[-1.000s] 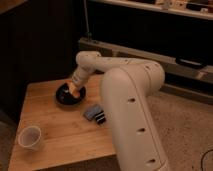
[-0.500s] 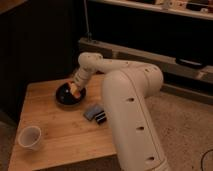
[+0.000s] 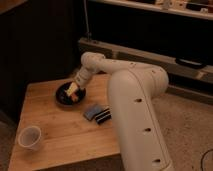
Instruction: Place the pepper in the ceramic bowl
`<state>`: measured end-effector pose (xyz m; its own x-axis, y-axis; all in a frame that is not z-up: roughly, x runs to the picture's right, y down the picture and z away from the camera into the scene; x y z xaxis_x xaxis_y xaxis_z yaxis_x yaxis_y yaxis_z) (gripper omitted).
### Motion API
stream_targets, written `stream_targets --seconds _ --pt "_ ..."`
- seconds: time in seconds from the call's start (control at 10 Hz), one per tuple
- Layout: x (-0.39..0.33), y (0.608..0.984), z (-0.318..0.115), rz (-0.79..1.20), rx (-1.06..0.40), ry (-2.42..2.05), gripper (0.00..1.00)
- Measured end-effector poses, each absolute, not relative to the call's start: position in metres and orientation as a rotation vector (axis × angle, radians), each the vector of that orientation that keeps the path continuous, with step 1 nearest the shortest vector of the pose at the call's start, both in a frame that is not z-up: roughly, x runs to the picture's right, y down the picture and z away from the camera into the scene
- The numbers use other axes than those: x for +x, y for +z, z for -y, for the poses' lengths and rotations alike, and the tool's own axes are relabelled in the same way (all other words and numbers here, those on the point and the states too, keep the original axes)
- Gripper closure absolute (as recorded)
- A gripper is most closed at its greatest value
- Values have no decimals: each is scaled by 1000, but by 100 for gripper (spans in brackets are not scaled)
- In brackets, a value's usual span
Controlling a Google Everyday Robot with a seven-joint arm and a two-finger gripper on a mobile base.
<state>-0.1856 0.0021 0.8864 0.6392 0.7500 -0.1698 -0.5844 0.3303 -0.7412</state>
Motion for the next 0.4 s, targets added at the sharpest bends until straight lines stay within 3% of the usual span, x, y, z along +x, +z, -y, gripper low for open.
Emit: stream_targets --seconds 0.4 --pt "-186 886 -2 219 -869 881 20"
